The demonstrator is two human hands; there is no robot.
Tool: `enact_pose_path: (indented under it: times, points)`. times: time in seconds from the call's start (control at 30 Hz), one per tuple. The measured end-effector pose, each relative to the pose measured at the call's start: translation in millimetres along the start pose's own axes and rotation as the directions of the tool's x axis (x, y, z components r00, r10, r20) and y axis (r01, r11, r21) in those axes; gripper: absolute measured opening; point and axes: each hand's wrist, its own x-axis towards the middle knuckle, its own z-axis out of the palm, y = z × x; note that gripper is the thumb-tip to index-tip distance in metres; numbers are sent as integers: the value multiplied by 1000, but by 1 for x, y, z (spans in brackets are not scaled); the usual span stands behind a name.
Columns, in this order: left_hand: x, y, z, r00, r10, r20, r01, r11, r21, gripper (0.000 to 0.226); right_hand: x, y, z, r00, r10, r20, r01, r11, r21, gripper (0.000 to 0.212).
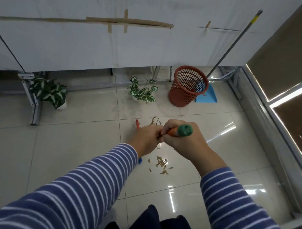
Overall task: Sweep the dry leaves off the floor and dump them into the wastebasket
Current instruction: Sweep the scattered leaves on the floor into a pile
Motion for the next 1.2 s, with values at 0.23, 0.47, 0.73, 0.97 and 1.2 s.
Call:
enact_pose_path:
  times: [0.23,0.47,0.73,0.97,1.2]
  points:
    - [16,-2,-14,995,79,-62,-67,983,171,10,11,13,-12,995,63,-80,-43,972,229,18]
    - [21,-8,12,997,-67,47,61,991,117,15,9,35,20,991,127,-45,-112,959,259,17]
    - [33,28,25,997,-15,77,9,996,84,21,5,37,-5,986,117,-116,-110,991,71,13]
    - [39,52,10,984,137,-114,-116,977,178,15,1,28,-61,989,54,-140,-43,996,77,25]
    - [25,58,16,994,95,-49,-84,978,191,22,4,41,-71,993,100,-65,-85,977,194,9]
